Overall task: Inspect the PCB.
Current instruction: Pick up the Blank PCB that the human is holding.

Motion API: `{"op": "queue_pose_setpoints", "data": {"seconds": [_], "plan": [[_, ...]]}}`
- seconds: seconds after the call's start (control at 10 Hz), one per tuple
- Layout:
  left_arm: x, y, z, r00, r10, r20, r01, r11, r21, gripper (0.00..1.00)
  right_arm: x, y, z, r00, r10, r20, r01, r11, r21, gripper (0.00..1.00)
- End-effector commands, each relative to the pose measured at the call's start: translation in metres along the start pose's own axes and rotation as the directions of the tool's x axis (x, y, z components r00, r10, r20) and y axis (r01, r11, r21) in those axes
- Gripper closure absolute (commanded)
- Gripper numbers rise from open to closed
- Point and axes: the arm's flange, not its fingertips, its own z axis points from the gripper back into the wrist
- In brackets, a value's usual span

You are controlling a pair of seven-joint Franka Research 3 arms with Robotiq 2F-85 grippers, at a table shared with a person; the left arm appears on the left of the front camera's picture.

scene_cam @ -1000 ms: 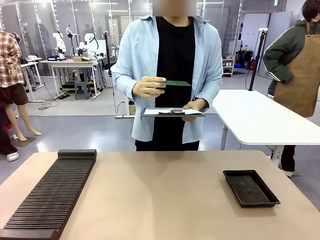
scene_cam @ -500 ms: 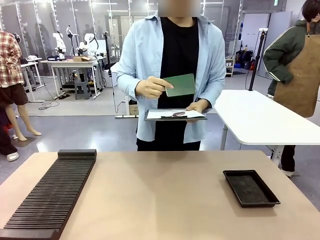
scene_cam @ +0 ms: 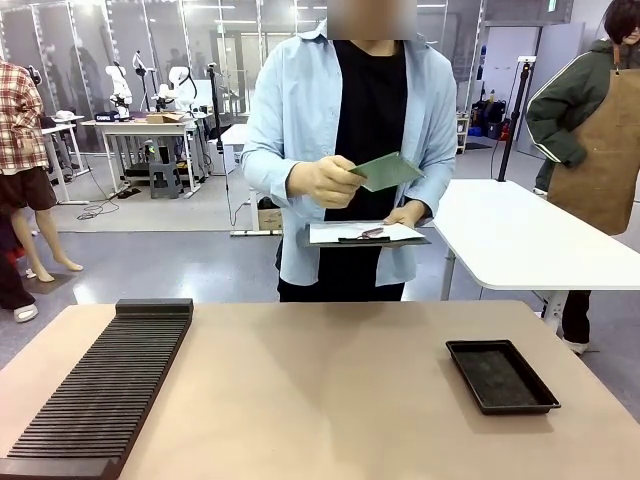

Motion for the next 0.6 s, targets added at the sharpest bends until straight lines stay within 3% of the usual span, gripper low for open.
{"op": "queue_pose_setpoints", "data": {"seconds": [0.0,0.5], "plan": [[-0.0012,-0.0023,0.0006,1.0,0.014,-0.004,-0.013,1.0,0.017,0.0,-0.0002,-0.0006,0.0017,1.0,0.016,-0.001,-0.016,1.0,0.007,0.0],[-0.0012,-0.0023,0.0006,1.0,0.014,-0.004,-0.013,1.0,0.017,0.0,-0.0002,-0.0006,0.0017,1.0,0.016,-0.001,-0.016,1.0,0.007,0.0]]}}
